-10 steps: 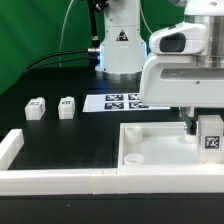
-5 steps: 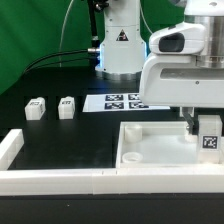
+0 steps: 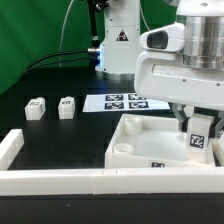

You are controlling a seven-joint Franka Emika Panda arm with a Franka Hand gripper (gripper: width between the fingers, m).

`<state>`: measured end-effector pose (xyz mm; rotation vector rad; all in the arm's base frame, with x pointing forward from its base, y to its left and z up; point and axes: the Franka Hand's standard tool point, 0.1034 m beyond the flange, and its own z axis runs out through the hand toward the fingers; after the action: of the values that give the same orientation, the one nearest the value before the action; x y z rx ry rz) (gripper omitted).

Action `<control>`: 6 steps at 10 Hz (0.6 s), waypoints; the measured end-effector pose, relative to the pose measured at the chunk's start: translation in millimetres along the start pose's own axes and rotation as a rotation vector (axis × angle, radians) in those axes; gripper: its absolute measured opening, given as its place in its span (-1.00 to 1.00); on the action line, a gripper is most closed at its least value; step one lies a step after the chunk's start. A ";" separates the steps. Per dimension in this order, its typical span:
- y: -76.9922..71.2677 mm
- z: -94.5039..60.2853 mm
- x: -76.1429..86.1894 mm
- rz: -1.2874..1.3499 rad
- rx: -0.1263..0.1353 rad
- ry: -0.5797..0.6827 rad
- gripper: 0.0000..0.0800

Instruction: Assemble one leg

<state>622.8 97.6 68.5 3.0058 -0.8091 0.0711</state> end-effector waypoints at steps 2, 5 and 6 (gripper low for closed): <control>0.1 0.6 0.0 -0.001 0.000 0.000 0.01; 0.2 0.7 0.0 -0.001 0.000 0.000 0.57; 0.2 0.7 -0.1 -0.001 0.000 0.000 0.61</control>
Offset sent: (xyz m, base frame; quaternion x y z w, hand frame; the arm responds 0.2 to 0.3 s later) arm 0.0000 0.0000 0.0000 0.0000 0.0000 0.0000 1.0000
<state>622.6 97.4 67.8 3.0060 -0.8075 0.0705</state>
